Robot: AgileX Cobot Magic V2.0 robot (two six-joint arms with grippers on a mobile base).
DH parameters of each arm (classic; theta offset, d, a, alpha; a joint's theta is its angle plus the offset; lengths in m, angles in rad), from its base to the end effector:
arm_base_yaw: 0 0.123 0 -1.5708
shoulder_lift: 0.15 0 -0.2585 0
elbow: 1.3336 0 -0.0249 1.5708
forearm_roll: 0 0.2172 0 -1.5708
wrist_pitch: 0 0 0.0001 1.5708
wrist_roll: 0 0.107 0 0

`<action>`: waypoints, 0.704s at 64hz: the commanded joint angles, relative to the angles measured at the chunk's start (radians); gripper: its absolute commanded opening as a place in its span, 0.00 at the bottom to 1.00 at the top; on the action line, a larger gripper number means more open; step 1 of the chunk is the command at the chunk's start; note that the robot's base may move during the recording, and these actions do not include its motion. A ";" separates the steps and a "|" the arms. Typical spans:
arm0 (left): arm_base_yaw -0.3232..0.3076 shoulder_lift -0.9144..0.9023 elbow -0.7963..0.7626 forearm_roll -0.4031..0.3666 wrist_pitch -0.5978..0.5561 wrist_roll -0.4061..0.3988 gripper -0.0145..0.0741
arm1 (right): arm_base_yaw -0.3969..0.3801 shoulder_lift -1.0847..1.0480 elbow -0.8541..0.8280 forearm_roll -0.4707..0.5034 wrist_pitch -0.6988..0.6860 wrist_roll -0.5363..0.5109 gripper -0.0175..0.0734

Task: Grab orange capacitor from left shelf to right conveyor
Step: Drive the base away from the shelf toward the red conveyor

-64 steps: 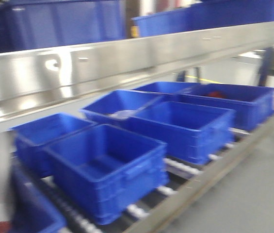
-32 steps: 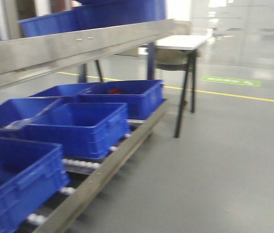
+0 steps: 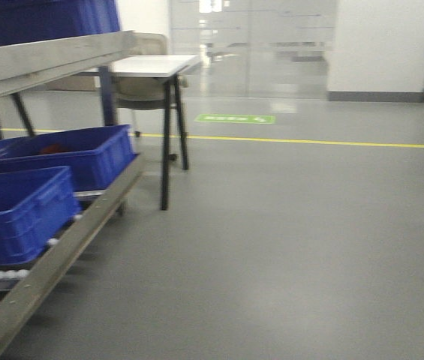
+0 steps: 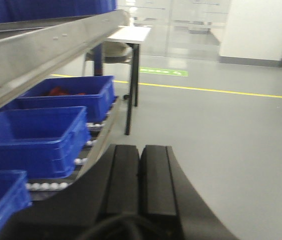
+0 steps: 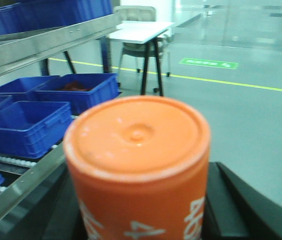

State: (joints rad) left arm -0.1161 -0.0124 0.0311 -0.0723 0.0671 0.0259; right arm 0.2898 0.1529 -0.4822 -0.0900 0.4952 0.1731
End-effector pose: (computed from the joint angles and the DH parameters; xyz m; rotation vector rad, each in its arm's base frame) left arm 0.0654 -0.0082 0.1982 0.0587 1.5696 -0.1314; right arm 0.0477 0.0094 0.3024 -0.1292 1.6490 0.2572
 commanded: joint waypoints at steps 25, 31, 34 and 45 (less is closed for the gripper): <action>-0.005 -0.011 -0.005 -0.002 -0.089 -0.001 0.02 | -0.007 0.012 -0.032 -0.012 -0.086 0.002 0.34; -0.005 -0.011 -0.005 -0.002 -0.089 -0.001 0.02 | -0.007 0.012 -0.032 -0.012 -0.086 0.002 0.34; -0.005 -0.011 -0.005 -0.002 -0.089 -0.001 0.02 | -0.007 0.012 -0.032 -0.012 -0.086 0.002 0.34; -0.005 -0.011 -0.005 -0.002 -0.089 -0.001 0.02 | -0.007 0.012 -0.032 -0.012 -0.086 0.002 0.34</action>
State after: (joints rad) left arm -0.1161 -0.0124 0.0311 -0.0723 0.0671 0.0259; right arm 0.2898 0.1529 -0.4822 -0.0900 0.4952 0.1731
